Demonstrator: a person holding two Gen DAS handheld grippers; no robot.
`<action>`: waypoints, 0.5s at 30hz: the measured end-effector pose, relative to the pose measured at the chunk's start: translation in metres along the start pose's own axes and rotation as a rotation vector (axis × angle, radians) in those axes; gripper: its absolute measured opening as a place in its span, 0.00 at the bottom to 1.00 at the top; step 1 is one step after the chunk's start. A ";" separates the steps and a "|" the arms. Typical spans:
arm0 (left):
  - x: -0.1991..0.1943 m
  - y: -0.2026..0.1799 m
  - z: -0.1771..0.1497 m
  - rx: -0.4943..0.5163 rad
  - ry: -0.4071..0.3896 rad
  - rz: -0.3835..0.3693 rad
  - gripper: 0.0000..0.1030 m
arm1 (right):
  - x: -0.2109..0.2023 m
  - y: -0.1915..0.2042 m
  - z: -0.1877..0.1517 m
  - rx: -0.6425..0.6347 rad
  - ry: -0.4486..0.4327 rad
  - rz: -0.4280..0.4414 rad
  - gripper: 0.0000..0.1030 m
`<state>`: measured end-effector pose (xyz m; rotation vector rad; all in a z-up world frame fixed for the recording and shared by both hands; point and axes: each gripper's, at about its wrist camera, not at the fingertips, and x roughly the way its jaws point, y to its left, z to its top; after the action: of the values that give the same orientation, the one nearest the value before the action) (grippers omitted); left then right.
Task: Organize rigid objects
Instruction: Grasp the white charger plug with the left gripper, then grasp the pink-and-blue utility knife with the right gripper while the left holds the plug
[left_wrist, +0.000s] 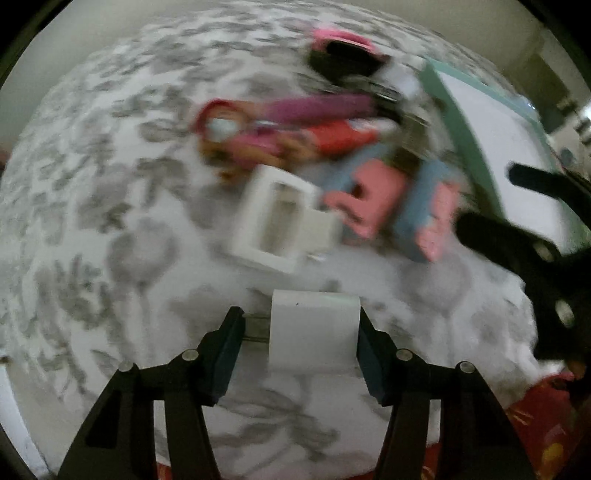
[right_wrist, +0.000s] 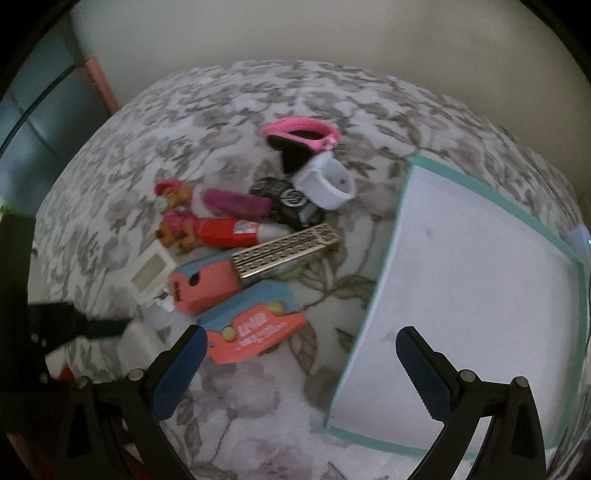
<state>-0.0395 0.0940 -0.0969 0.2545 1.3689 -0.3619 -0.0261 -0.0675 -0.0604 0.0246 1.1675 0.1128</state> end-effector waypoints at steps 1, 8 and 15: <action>0.001 0.006 -0.001 -0.020 -0.004 0.009 0.58 | 0.001 0.002 0.000 -0.014 -0.001 0.007 1.00; 0.006 0.056 0.004 -0.119 -0.032 0.066 0.58 | 0.006 0.019 0.002 -0.109 -0.010 0.036 1.00; 0.005 0.086 0.005 -0.144 -0.027 0.041 0.58 | 0.022 0.030 0.004 -0.171 0.027 0.032 1.00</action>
<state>-0.0005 0.1708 -0.1034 0.1574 1.3549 -0.2304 -0.0157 -0.0354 -0.0765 -0.1097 1.1810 0.2412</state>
